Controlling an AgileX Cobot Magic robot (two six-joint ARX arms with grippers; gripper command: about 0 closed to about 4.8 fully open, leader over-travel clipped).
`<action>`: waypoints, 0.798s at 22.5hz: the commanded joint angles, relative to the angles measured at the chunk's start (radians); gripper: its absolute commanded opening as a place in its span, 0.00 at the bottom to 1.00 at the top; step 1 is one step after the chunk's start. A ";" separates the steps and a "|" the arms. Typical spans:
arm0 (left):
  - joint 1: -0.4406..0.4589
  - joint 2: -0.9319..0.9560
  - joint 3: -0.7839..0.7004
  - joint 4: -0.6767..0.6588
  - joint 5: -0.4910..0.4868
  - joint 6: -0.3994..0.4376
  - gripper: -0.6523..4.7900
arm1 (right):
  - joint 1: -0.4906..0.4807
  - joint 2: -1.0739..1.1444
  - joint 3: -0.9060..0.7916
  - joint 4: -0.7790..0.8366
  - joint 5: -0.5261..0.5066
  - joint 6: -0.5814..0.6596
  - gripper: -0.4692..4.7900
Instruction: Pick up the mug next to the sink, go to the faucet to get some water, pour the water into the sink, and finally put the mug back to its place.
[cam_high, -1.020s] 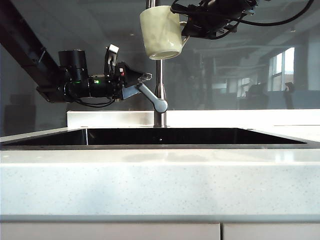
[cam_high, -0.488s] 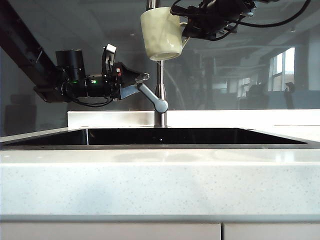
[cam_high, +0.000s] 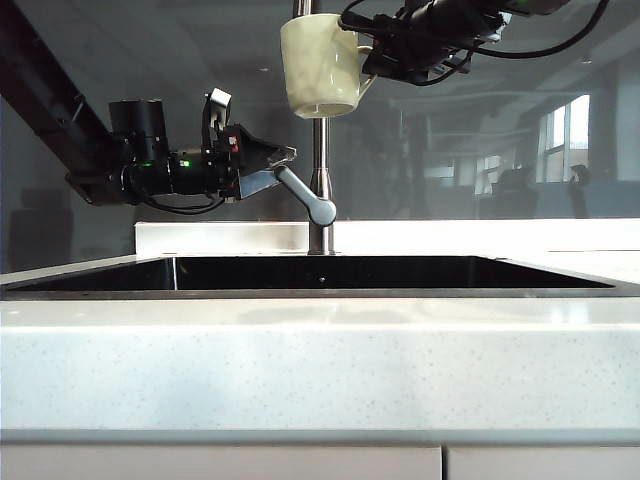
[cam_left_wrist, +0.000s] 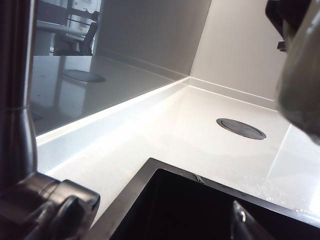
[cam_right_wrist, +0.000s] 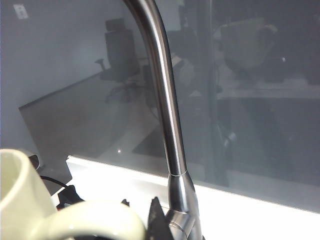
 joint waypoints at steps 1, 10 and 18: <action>-0.003 -0.008 0.004 0.021 0.048 -0.008 1.00 | 0.002 -0.013 0.023 0.071 0.000 0.021 0.08; -0.001 -0.008 0.004 0.032 -0.063 0.041 1.00 | 0.002 -0.013 0.023 0.071 0.003 0.021 0.08; -0.001 -0.008 0.003 0.026 0.025 0.015 1.00 | 0.002 -0.013 0.023 0.071 0.003 0.021 0.08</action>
